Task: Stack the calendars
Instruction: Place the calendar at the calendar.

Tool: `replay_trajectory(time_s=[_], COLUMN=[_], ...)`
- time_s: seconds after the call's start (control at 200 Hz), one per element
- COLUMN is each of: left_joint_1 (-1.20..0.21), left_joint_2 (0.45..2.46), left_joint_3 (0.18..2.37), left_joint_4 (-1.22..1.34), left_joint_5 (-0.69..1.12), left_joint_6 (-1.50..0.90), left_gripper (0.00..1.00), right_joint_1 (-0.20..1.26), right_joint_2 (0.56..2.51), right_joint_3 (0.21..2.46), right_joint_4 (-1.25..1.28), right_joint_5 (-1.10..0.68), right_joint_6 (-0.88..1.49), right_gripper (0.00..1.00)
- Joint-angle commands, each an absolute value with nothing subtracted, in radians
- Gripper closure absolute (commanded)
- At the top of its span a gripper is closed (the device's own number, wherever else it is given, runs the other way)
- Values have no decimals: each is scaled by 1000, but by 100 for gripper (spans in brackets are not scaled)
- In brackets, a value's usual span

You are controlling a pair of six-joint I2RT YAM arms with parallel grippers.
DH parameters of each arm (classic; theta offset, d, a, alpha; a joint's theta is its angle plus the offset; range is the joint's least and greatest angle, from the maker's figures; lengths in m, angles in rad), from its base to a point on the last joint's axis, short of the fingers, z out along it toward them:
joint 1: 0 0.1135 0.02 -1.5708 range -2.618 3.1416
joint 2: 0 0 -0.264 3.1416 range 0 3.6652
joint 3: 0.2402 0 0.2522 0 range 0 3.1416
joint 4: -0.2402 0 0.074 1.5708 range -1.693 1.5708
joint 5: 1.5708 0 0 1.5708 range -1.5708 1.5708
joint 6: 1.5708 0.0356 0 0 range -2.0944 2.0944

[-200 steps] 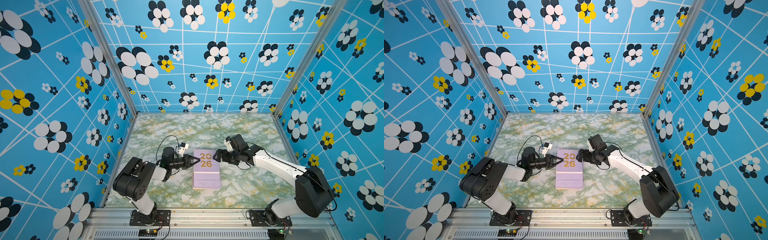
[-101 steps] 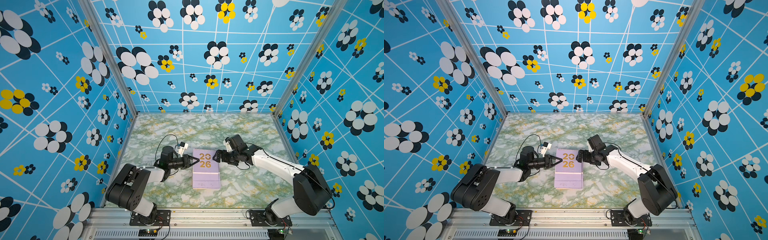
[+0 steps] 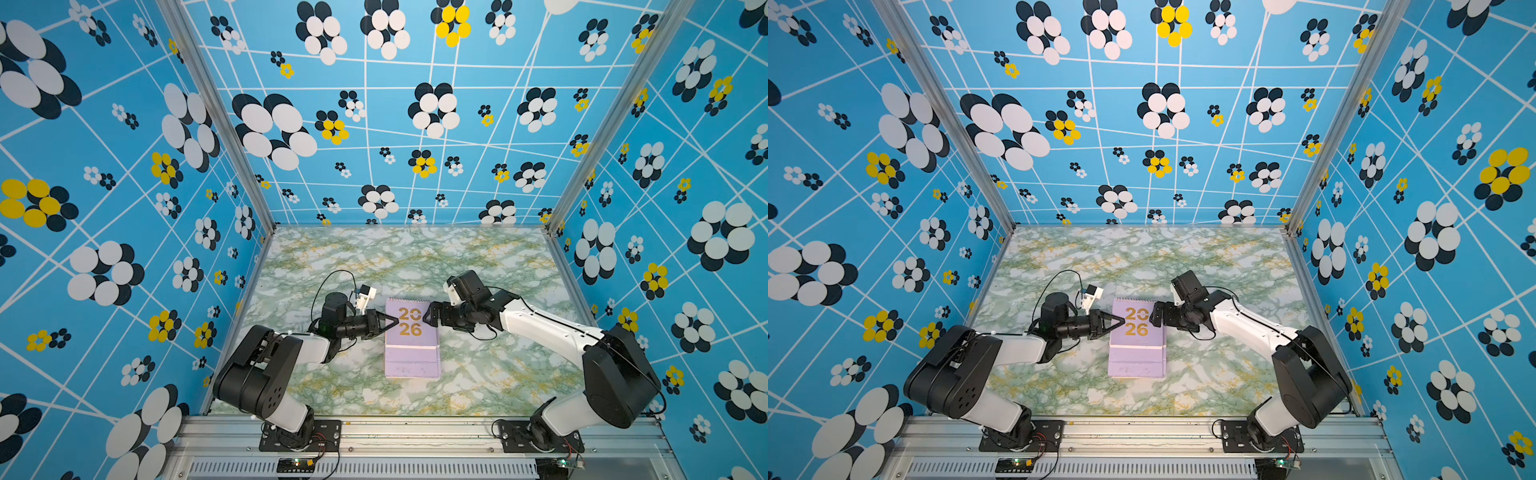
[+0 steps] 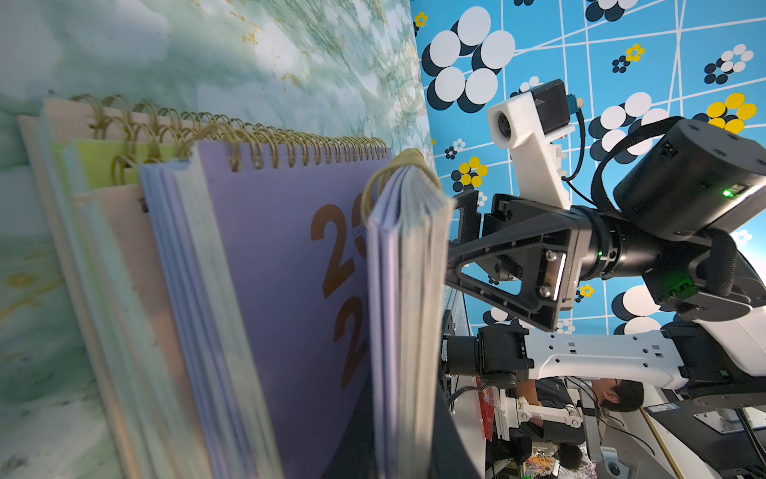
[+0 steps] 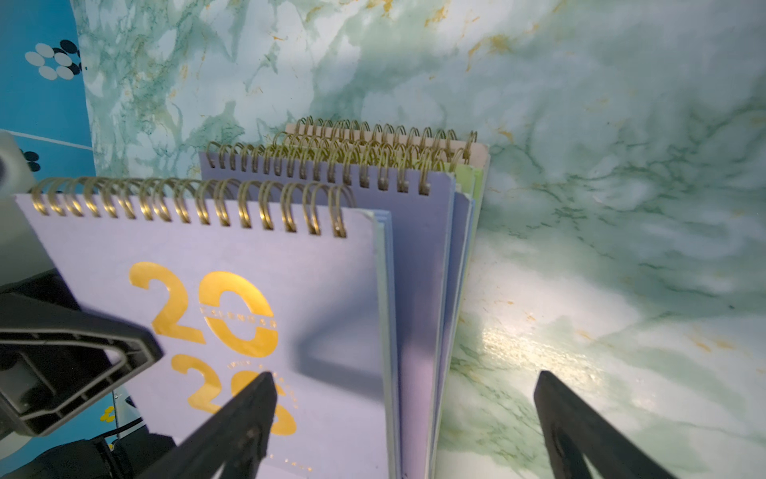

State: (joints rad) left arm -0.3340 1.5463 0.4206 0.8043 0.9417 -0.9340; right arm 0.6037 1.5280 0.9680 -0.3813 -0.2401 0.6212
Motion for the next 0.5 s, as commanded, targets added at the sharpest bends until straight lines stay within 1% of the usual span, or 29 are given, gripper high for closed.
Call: replay_trajectory(time_s=[0.0,0.495], left_joint_1=[-326,-325], left_joint_2=[1555,1588], left_joint_3=[449,457], left_joint_4=[836,874], left_joint_5=[927,939], left_joint_6=[-922,-940], left_gripper=[100,100], right_joint_1=[618,651], right_joint_2=[1546,1574], right_joint_3=[997,1009], right_joint_4=[-374,-355], right_joint_5=[-232,-238], right_joint_6=[639,661], right_gripper=[1,1])
